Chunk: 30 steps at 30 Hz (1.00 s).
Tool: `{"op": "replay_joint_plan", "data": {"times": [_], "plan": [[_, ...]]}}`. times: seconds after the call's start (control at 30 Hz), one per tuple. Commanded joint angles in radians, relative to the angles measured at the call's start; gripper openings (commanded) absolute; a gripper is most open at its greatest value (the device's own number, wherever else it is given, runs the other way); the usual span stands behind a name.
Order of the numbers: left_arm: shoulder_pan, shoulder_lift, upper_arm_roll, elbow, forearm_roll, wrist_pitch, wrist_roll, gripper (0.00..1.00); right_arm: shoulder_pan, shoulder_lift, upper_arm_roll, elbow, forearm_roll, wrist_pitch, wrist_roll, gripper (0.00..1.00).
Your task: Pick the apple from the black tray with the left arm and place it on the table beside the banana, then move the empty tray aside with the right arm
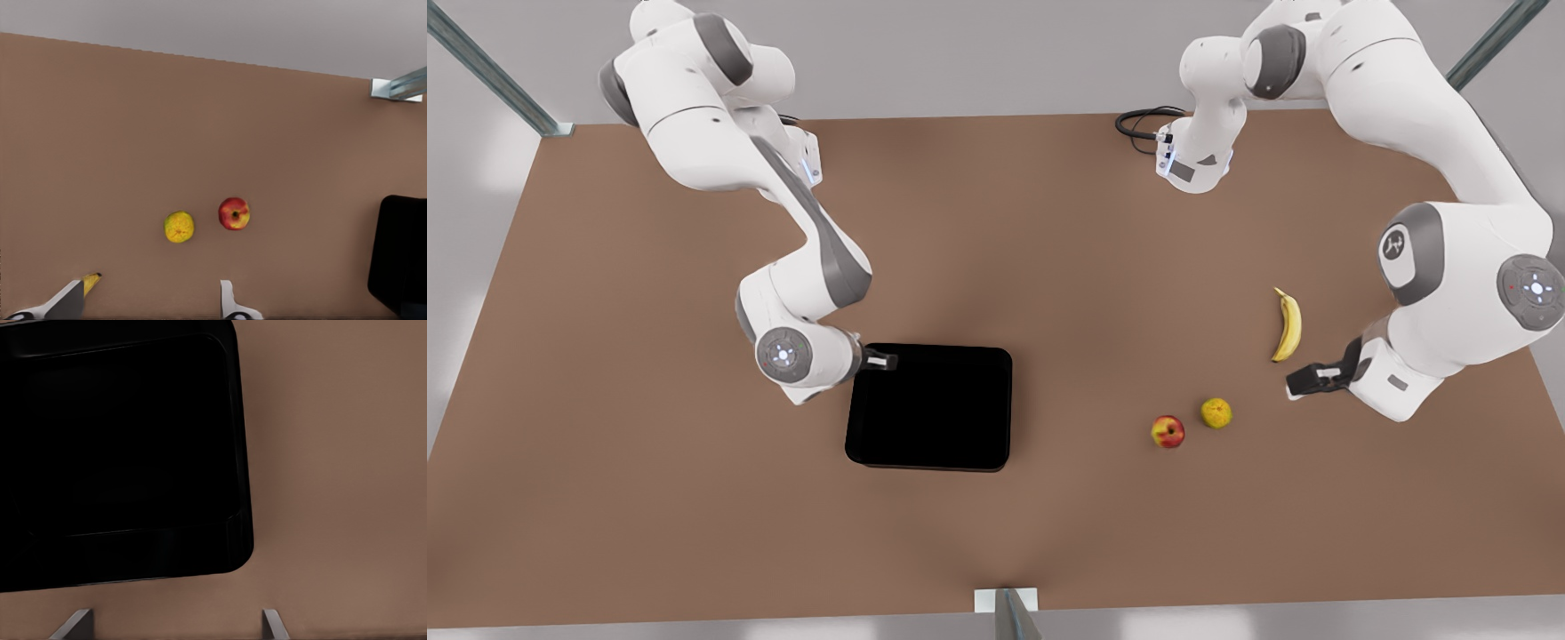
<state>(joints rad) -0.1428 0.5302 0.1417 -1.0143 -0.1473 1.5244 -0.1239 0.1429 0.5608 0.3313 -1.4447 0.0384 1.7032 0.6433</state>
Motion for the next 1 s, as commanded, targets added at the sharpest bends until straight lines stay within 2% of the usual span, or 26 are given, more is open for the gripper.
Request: {"op": "replay_joint_plan", "data": {"times": [0.0,0.03,0.07,0.1,0.13,0.17,0.2,0.23,0.27,0.3,0.37,0.43,0.5,0.7,0.97], "plan": [[0.017,-0.010,0.004,-0.010,-0.023,-0.058,0.239,1.00,0.001,0.033,0.000,-0.005,-0.023,0.012,0.285,1.00],[0.020,-0.108,0.006,-0.102,-0.017,-0.024,0.339,1.00,0.000,0.036,0.000,-0.005,-0.041,0.010,0.274,1.00],[-0.006,-0.366,-0.004,-0.533,-0.014,0.282,0.294,1.00,-0.006,0.037,-0.009,-0.005,-0.041,0.010,0.274,1.00],[-0.032,-0.408,-0.004,-0.577,-0.011,0.226,0.179,1.00,-0.013,0.044,-0.015,0.004,-0.051,0.012,0.271,1.00],[-0.032,-0.401,-0.001,-0.560,0.011,0.180,0.181,1.00,-0.026,0.042,-0.018,0.007,-0.094,0.012,0.246,1.00],[-0.024,-0.378,0.004,-0.540,0.006,0.186,0.185,1.00,-0.028,0.044,-0.020,0.007,-0.097,0.019,0.230,0.91],[0.001,-0.326,-0.007,-0.477,0.009,0.186,0.173,1.00,-0.023,0.042,-0.021,0.004,-0.133,0.026,0.233,0.86],[0.144,-0.262,-0.152,-0.421,0.008,0.187,0.171,1.00,-0.022,0.041,-0.018,0.001,-0.150,0.026,0.216,0.85],[0.152,-0.240,-0.168,-0.420,0.014,0.201,0.173,1.00,-0.022,0.027,-0.015,-0.002,-0.166,0.044,0.206,0.85],[0.155,-0.260,-0.165,-0.429,0.025,0.194,0.178,1.00,-0.022,-0.021,-0.015,-0.049,-0.164,0.079,0.205,0.89],[0.167,-0.257,-0.152,-0.429,0.026,0.191,0.179,1.00,-0.028,-0.150,-0.015,-0.250,-0.161,0.274,0.185,0.97],[0.167,-0.257,-0.154,-0.434,0.055,0.183,0.174,1.00,-0.029,-0.179,-0.015,-0.290,-0.161,0.297,0.185,0.97],[0.167,-0.256,-0.152,-0.432,0.057,0.184,0.174,1.00,-0.026,-0.210,-0.014,-0.393,-0.175,0.497,0.153,0.98],[0.158,-0.256,-0.159,-0.428,0.060,0.174,0.173,1.00,-0.025,-0.185,0.020,-0.387,-0.356,0.610,0.058,1.00],[0.163,-0.236,-0.154,-0.417,0.060,0.181,0.173,1.00,-0.029,-0.081,0.014,-0.385,-0.407,0.716,0.047,1.00]]}}
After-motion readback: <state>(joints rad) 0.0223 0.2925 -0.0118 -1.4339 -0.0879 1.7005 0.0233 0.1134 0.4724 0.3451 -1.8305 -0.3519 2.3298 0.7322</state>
